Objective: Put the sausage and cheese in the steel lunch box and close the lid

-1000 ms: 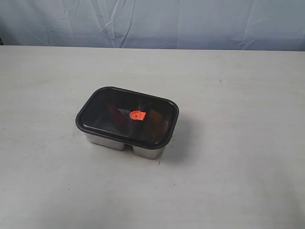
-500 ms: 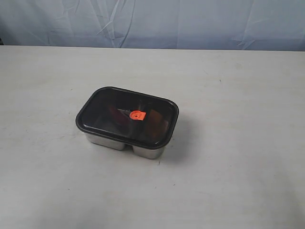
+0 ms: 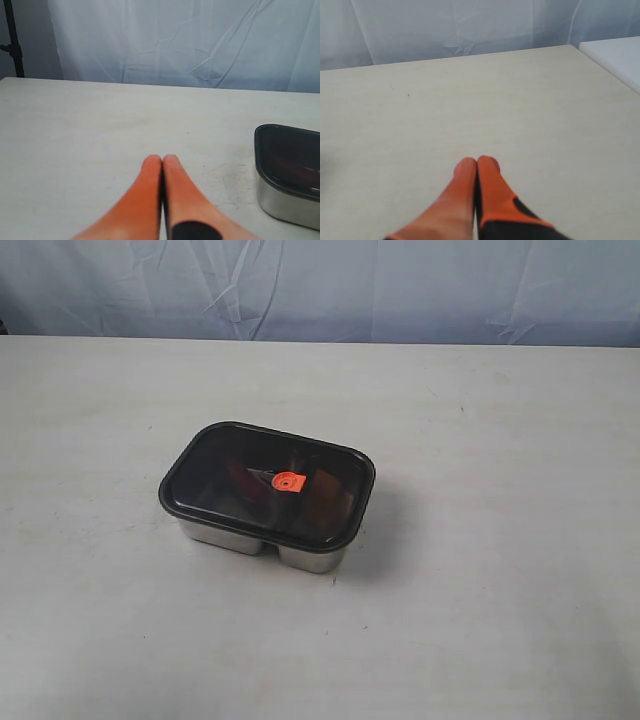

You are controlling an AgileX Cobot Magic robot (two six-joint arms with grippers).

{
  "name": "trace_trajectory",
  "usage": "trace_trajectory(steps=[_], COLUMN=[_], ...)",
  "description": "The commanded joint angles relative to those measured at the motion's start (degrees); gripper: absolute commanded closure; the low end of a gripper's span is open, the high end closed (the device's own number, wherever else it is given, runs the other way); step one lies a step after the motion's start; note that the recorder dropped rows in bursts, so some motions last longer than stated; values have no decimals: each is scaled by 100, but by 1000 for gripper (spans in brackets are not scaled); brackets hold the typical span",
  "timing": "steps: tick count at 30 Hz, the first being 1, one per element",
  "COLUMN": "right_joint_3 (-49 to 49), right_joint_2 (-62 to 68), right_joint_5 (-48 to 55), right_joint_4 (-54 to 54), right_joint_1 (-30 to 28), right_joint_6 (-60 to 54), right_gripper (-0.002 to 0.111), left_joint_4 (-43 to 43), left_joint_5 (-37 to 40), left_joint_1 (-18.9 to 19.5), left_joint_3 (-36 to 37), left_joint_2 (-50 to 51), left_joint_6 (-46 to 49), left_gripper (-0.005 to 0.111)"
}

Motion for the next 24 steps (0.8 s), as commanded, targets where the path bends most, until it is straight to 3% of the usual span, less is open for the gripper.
trace_trajectory(steps=[1,24], right_joint_3=[22,22], right_joint_2=[-40,-40], right_joint_5=[-80,-80], right_joint_4=[-2,-2], right_joint_1=[-18,-18], right_joint_6=[-16,-16], right_gripper=[109,109], left_joint_4=[44,301], left_joint_5=[-76,-55], left_joint_1=[16,16], left_joint_3=[26,26], left_joint_2=[-31,-31], left_joint_6=[0,0], left_gripper=[107,107])
